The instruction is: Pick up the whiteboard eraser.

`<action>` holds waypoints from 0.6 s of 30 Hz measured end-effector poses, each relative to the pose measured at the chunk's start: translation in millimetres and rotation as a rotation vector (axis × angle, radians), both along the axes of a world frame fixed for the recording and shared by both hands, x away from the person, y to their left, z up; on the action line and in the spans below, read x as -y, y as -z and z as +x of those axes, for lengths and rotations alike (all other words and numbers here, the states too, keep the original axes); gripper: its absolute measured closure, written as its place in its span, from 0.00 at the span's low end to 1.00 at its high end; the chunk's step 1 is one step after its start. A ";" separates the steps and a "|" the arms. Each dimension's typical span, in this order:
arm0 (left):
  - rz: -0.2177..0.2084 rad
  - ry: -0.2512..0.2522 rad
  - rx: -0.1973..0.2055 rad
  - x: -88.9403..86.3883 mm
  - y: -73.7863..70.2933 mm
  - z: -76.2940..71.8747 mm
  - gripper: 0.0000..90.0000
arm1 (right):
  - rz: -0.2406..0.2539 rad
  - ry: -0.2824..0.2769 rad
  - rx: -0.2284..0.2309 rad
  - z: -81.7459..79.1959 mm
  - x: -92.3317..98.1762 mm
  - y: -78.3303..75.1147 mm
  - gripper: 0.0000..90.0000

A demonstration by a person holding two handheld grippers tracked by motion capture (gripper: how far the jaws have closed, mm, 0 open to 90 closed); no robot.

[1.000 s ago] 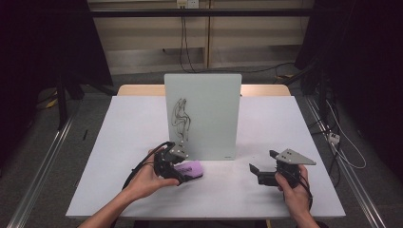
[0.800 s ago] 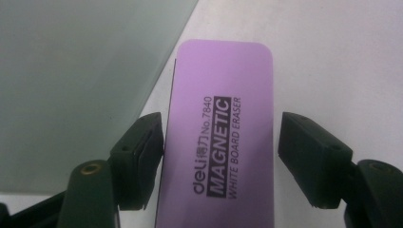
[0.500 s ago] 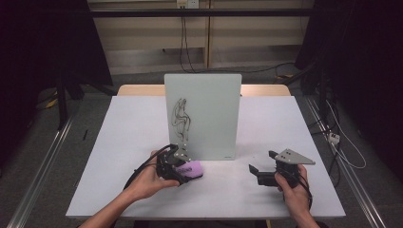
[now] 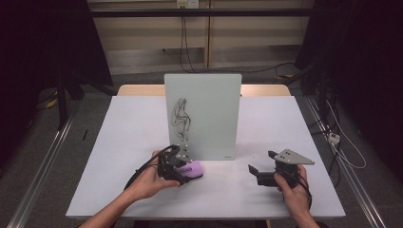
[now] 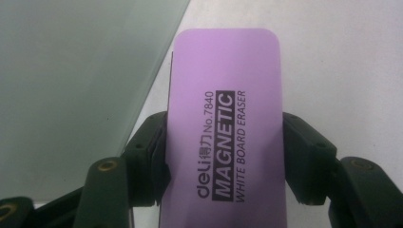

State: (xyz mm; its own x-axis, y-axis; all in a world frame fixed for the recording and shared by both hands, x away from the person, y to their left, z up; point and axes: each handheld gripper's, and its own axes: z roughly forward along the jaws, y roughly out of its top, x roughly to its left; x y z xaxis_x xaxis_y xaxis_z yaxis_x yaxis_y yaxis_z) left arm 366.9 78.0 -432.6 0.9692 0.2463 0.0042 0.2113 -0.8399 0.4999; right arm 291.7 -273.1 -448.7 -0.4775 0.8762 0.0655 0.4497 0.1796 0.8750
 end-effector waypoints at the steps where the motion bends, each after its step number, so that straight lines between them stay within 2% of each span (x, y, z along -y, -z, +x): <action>1: 0.001 0.003 0.001 -0.4 -0.3 0.5 0.44 | 0.000 0.000 0.000 -0.1 0.0 0.0 0.07; 4: -0.018 -0.011 0.003 -1.5 -0.1 -0.5 0.45 | 0.000 -0.001 0.000 -0.1 0.0 -0.1 0.07; 5: -0.021 -0.001 -0.013 -2.4 -1.2 0.1 0.45 | 0.000 0.000 0.000 0.0 0.0 0.0 0.07; 6: -0.042 -0.024 0.006 -3.1 -0.9 -0.8 0.45 | 0.000 0.000 0.000 0.0 0.0 0.0 0.07; 10: -0.069 -0.037 -0.004 -8.9 -3.1 1.0 0.45 | 0.001 0.004 -0.002 0.5 -0.2 0.2 0.07; 11: -0.048 -0.053 0.026 -10.8 -5.9 0.1 0.45 | -0.001 0.003 -0.002 0.9 0.0 0.3 0.07; 12: -0.098 -0.037 -0.003 -12.5 -4.5 1.6 0.45 | -0.001 0.005 -0.005 1.4 -0.1 0.5 0.07; 13: -0.110 -0.034 -0.009 -14.5 -5.5 1.9 0.45 | 0.000 0.005 -0.006 1.8 -0.1 0.7 0.07; 14: -0.107 -0.027 0.004 -16.8 -6.9 2.6 0.45 | 0.003 0.009 -0.008 2.3 -0.5 0.9 0.07; 15: -0.145 -0.047 -0.001 -18.0 -6.6 1.5 0.45 | 0.001 0.011 -0.008 3.1 -0.6 1.2 0.07; 18: -0.176 -0.058 0.004 -22.5 -8.6 1.0 0.45 | 0.000 0.016 -0.017 4.8 -1.1 1.8 0.07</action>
